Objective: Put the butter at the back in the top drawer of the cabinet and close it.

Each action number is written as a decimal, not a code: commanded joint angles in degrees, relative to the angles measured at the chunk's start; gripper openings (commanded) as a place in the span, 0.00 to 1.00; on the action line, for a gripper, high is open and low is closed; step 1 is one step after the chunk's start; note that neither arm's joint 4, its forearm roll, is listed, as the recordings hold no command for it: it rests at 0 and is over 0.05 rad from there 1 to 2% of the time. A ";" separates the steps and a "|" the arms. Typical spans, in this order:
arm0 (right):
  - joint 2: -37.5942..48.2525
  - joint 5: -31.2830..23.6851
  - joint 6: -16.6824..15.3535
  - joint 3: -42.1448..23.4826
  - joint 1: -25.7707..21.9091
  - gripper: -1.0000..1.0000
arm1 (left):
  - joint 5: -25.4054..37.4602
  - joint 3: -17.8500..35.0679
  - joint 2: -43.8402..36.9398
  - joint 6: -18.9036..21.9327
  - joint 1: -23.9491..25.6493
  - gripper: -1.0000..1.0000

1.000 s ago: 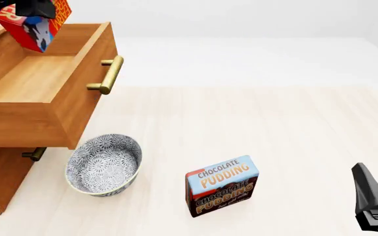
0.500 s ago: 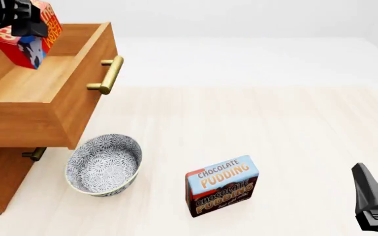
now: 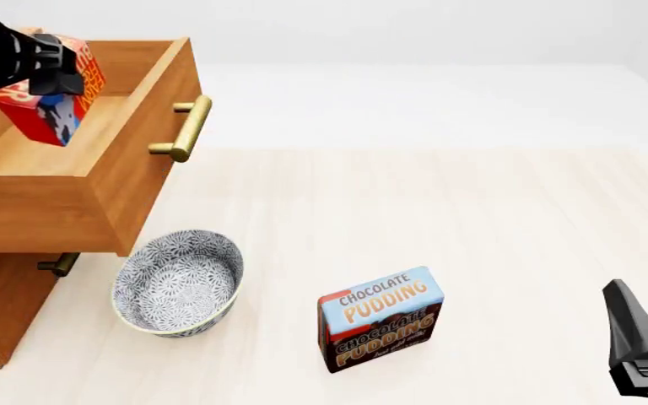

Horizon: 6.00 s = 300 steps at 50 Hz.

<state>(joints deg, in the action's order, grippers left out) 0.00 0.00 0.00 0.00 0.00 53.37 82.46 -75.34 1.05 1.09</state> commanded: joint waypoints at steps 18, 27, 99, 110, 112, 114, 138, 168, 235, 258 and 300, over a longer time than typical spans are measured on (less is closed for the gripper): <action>0.00 0.00 0.00 0.00 0.00 1.00 | -1.99 -2.83 0.06 1.27 -2.22 0.00; 0.00 0.00 0.00 0.00 0.00 1.00 | -2.03 -3.07 0.12 1.38 -2.97 0.00; 0.00 0.00 0.00 0.00 0.00 1.00 | -4.93 -5.61 -2.92 -1.01 -3.44 0.00; 0.00 0.00 0.00 0.00 0.00 1.00 | -4.35 -4.32 -2.39 -1.89 -3.06 1.00; 0.00 0.00 0.00 0.00 0.00 1.00 | -4.09 -3.99 -2.11 -1.92 -2.96 1.00; 0.00 0.00 0.00 0.00 0.00 1.00 | -3.94 -3.15 -1.96 -2.94 -2.21 1.00; 0.00 0.00 0.00 0.00 0.00 1.00 | -0.19 7.80 2.85 -6.99 3.78 1.00; 0.00 0.00 0.00 0.00 0.00 1.00 | -6.07 15.45 -7.38 -11.67 25.37 1.00; 0.00 0.00 0.00 0.00 0.00 1.00 | -17.09 -0.27 -19.52 -17.13 23.81 1.00; 0.00 0.00 0.00 0.00 0.00 1.00 | -19.45 -5.86 -16.29 -17.04 18.28 1.00; 0.00 0.00 0.00 0.00 0.00 1.00 | -23.34 -10.81 -12.86 -13.67 8.68 1.00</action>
<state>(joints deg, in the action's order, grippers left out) 0.00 0.00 0.00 0.00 0.00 30.19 74.71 -87.93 -13.58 12.48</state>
